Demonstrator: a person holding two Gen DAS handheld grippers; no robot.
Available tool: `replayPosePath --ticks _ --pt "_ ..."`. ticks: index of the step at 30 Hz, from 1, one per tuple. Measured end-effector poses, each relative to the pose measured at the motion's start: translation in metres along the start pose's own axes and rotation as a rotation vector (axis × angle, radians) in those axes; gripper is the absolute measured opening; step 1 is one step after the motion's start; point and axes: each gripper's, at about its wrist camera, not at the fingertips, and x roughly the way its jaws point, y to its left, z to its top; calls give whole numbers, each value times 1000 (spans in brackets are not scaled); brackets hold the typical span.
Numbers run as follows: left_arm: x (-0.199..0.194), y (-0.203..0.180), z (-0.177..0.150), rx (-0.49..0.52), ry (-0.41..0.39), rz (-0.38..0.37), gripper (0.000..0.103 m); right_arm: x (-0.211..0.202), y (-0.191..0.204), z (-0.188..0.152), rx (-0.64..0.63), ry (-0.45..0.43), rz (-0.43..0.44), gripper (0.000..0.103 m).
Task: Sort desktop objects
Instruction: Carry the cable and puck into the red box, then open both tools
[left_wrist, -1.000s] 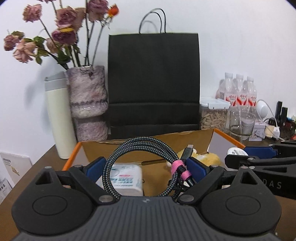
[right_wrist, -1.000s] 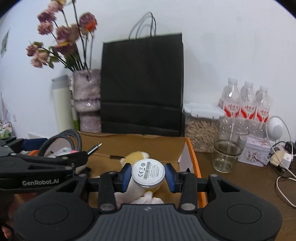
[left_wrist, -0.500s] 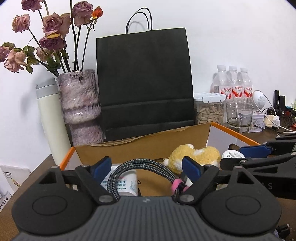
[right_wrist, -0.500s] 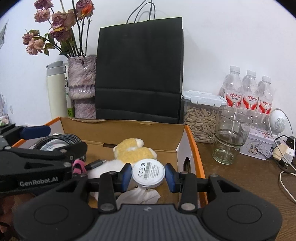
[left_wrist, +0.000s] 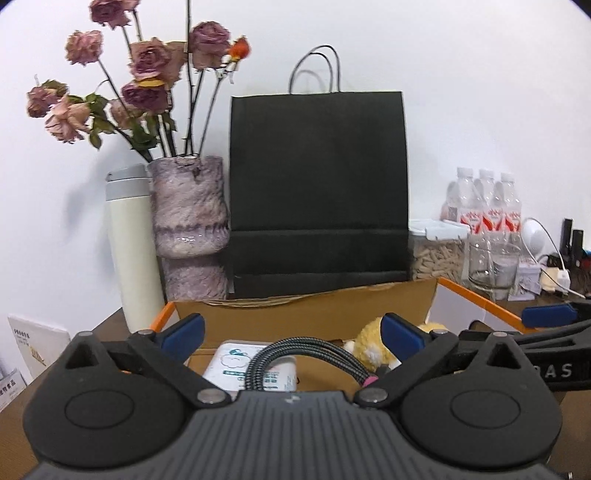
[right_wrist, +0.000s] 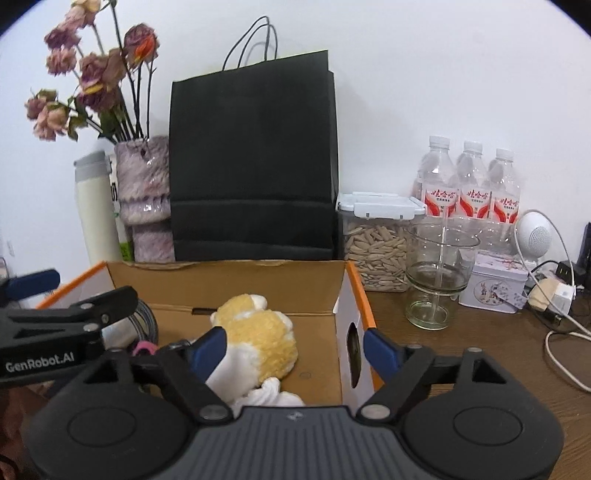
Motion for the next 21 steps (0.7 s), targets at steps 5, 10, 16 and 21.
replayPosePath --ticks 5,10,16,21 --pt "2 4 1 -23 11 17 103 -2 1 0 -9 -15 12 101" --pt "1 5 1 -27 13 25 103 -5 5 0 -26 -27 12 103" --pt "-13 11 -2 -38 -18 27 103 -15 6 1 -27 -45 10 103" --pt "-32 21 -6 -53 -50 54 103 -32 9 -2 -46 -71 -4 103"
